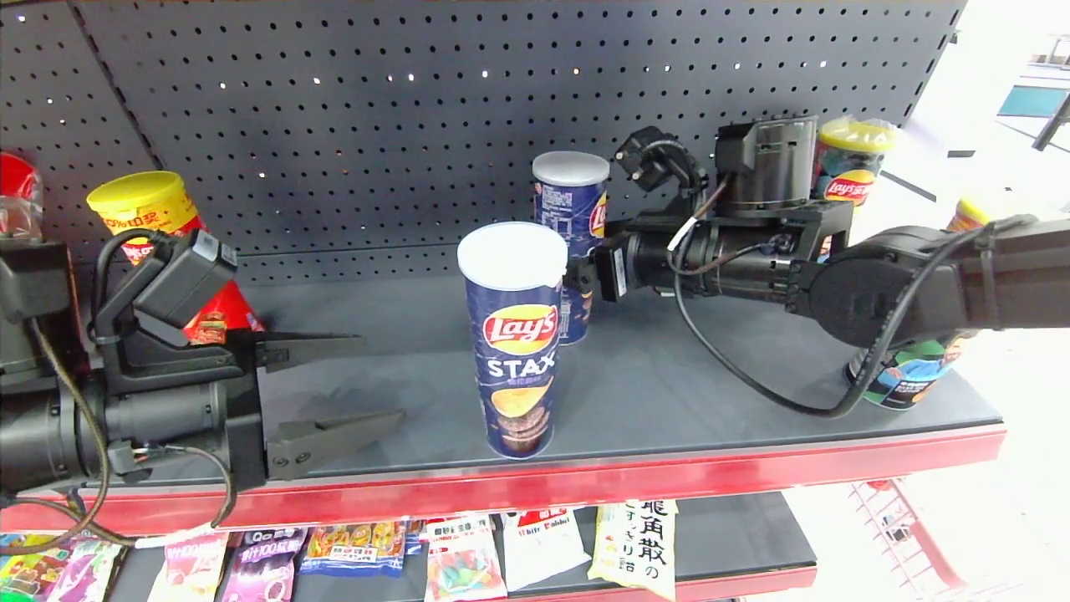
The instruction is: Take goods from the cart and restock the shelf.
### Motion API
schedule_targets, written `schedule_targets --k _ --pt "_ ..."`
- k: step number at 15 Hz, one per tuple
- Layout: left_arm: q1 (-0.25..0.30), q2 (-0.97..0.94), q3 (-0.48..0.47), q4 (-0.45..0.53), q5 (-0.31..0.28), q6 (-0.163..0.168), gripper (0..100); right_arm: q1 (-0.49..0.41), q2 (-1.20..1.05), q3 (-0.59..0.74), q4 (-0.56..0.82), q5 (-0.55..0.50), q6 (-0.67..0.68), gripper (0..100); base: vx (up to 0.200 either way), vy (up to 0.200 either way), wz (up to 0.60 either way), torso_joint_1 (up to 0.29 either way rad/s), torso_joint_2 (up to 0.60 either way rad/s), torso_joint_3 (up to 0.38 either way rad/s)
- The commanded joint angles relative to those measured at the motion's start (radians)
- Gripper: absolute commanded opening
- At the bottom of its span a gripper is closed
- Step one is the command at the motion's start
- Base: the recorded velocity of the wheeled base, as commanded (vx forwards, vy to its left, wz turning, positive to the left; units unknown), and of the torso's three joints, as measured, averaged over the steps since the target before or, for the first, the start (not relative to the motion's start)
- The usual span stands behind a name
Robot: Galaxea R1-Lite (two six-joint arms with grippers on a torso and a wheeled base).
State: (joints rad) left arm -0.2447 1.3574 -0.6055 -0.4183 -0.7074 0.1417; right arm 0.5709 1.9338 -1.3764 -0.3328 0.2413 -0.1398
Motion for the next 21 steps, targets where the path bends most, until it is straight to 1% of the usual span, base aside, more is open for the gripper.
schedule_targets --k 1,3,5,8,10,12,13,14,16,18,21 --pt "0.027 -0.009 0.013 0.0 0.008 0.001 100 -0.003 -0.064 0.045 0.001 -0.019 0.011 100 0.0 0.0 0.0 0.0 0.0 0.0" --pt "0.038 -0.008 0.023 0.0 0.011 0.002 100 -0.006 -0.101 0.08 0.006 -0.031 0.023 100 0.0 0.0 0.0 0.0 0.0 0.0" --pt "0.035 0.005 0.033 0.0 0.037 0.007 100 -0.02 -0.179 0.194 0.003 -0.043 0.026 100 0.0 0.0 0.0 0.0 0.0 0.0" --pt "0.033 0.031 0.033 0.0 0.051 0.039 100 -0.014 -0.332 0.392 0.004 -0.045 0.023 100 0.0 0.0 0.0 0.0 0.0 0.0" --pt "0.022 0.071 0.027 0.0 0.056 0.085 100 0.006 -0.472 0.545 0.004 -0.046 0.02 100 0.0 0.0 0.0 0.0 0.0 0.0" --pt "0.015 0.127 0.024 -0.002 0.066 0.162 100 0.018 -0.59 0.651 0.004 -0.048 0.02 100 0.0 0.0 0.0 0.0 0.0 0.0" --pt "0.001 0.146 0.015 -0.002 0.077 0.173 100 0.02 -0.639 0.681 0.006 -0.056 0.019 100 0.0 0.0 0.0 0.0 0.0 0.0" --pt "-0.021 0.161 0.006 -0.002 0.098 0.171 100 0.02 -0.677 0.698 0.006 -0.066 0.019 100 0.0 0.0 0.0 0.0 0.0 0.0" --pt "-0.048 0.198 -0.003 -0.005 0.121 0.173 100 0.012 -0.733 0.712 0.008 -0.074 0.019 100 0.0 0.0 0.0 0.0 0.0 0.0" --pt "-0.059 0.241 -0.034 -0.01 0.138 0.174 100 0.011 -0.753 0.706 0.008 -0.122 0.022 100 0.0 0.0 0.0 0.0 0.0 0.0" --pt "-0.07 0.289 -0.085 -0.01 0.151 0.174 100 0.009 -0.762 0.698 0.006 -0.129 0.023 100 0.0 0.0 0.0 0.0 0.0 0.0"
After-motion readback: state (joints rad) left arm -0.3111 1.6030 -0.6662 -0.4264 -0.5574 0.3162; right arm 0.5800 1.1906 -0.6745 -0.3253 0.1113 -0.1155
